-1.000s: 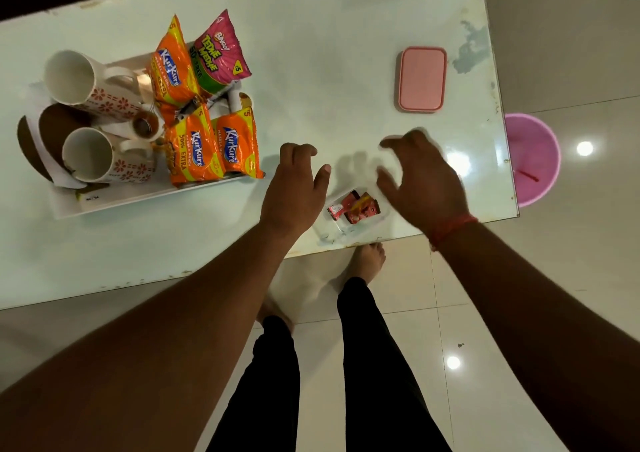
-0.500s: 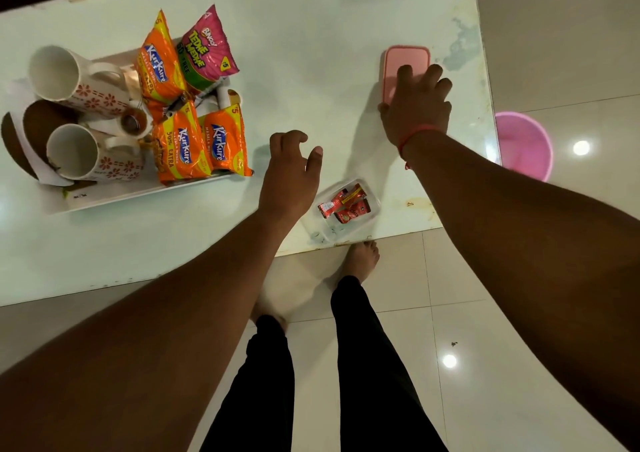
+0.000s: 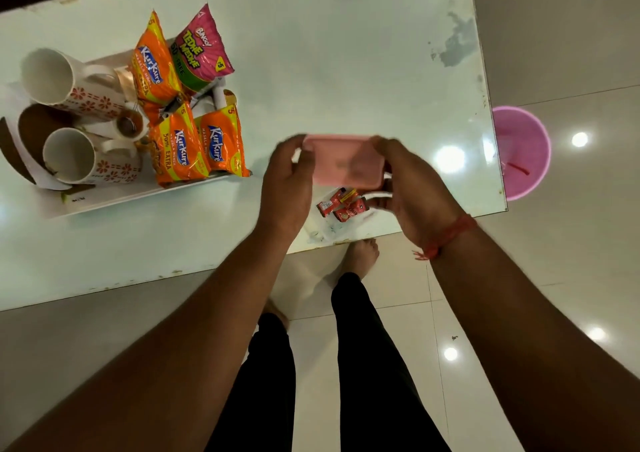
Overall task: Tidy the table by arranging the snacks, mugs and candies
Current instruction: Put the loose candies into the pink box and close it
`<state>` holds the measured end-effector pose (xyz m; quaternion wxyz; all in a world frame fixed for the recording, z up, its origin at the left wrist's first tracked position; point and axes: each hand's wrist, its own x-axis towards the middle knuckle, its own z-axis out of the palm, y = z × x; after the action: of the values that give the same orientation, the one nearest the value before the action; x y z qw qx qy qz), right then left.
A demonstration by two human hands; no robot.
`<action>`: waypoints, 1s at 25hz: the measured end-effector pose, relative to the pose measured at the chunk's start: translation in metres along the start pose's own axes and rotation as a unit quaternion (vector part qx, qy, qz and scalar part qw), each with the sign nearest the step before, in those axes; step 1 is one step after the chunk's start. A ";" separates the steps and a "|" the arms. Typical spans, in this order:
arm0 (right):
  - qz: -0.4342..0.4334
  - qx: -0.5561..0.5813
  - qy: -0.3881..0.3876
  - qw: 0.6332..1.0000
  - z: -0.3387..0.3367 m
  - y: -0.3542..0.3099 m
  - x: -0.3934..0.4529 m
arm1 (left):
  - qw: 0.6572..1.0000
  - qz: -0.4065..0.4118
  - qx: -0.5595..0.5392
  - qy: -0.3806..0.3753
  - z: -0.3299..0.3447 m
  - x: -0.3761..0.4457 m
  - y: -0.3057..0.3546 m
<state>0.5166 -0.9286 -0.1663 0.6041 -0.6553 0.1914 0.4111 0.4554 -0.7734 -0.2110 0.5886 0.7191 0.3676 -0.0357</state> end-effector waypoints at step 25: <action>-0.281 -0.475 0.131 0.824 -0.010 0.112 0.028 | 0.966 0.037 0.257 0.007 0.008 -0.051 -0.078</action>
<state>0.4523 -0.9533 -0.2598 0.2771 -0.9342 -0.1420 0.1743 0.3771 -0.8024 -0.2523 0.3825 0.8595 0.3235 -0.1018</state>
